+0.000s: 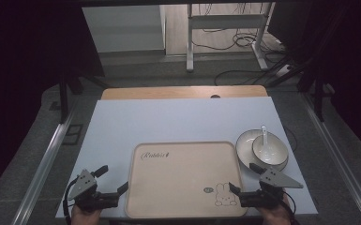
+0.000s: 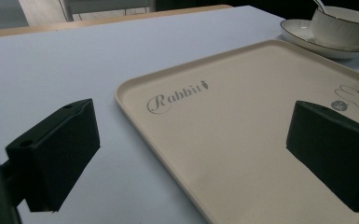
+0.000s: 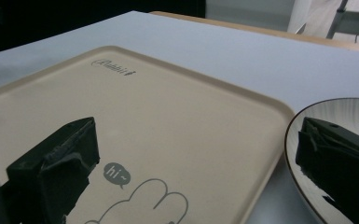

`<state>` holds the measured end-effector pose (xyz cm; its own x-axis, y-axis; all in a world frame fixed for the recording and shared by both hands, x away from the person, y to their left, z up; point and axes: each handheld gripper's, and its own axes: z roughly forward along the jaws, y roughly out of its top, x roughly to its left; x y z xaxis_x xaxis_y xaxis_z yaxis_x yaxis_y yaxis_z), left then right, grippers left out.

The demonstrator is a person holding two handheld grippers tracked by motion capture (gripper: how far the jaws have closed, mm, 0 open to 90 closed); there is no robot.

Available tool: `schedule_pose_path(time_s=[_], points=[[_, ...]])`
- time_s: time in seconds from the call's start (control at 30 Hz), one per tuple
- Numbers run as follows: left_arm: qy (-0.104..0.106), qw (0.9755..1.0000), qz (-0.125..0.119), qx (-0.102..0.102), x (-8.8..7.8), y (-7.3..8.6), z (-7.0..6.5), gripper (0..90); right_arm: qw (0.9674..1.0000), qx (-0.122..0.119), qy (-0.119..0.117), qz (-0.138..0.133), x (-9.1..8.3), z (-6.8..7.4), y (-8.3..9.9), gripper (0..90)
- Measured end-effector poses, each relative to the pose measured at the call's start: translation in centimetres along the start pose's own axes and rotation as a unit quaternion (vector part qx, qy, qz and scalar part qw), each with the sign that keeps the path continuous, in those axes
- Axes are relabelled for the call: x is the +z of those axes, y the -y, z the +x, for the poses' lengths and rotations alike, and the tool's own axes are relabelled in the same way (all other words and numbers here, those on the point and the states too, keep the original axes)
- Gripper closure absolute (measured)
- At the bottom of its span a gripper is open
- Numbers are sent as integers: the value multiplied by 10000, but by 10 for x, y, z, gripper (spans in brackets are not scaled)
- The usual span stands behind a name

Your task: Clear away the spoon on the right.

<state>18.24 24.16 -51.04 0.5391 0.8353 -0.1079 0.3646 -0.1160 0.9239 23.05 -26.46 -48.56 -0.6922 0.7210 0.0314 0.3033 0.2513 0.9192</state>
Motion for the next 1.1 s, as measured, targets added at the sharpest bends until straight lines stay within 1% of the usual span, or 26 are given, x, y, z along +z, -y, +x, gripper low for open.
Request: schedule_pose_path(time_s=[0.03,0.07,0.1,0.13,0.17,0.2,0.4,0.5,0.7,0.77,0.87,0.9,0.97,1.0,1.1], points=[[0,10000,0,0,0,0,0,27,10000,54,-25,4,0,-1,0,0],[0,10000,7,14,0,0,0,27,10000,54,-25,4,0,-1,0,0],[-6,10000,16,22,1,0,0,28,9999,135,-41,5,0,-2,0,0],[-6,10000,16,22,1,0,0,28,9999,135,-41,5,0,-2,0,0],[-10,10000,10,9,1,0,0,28,9998,168,-55,13,0,-2,0,0],[8,10000,-15,-58,0,1,1,28,9998,207,-58,8,-1,-3,1,0],[6,9999,-27,-117,-1,0,3,35,9997,221,-59,46,-1,-3,1,0],[-4,10000,21,-94,0,0,1,38,9998,210,-51,51,-1,-3,1,0],[7,10000,17,-75,0,0,1,40,9995,272,-108,116,0,-3,1,0],[-16,10000,-20,-42,-1,0,1,34,9994,308,-134,115,0,-3,0,0],[-38,9999,-108,72,-1,1,1,25,9989,418,-187,111,0,-4,0,0],[-38,9999,-108,72,-1,1,1,24,9989,418,-187,111,0,-4,0,0],[-6,10000,-37,69,0,1,1,24,9987,459,-189,96,-1,-5,0,0],[-58,9999,67,130,1,2,0,24,9989,445,-148,86,-2,-5,-1,0],[-49,9998,95,185,1,1,-2,24,9990,418,-123,36,-3,-5,-3,0]])
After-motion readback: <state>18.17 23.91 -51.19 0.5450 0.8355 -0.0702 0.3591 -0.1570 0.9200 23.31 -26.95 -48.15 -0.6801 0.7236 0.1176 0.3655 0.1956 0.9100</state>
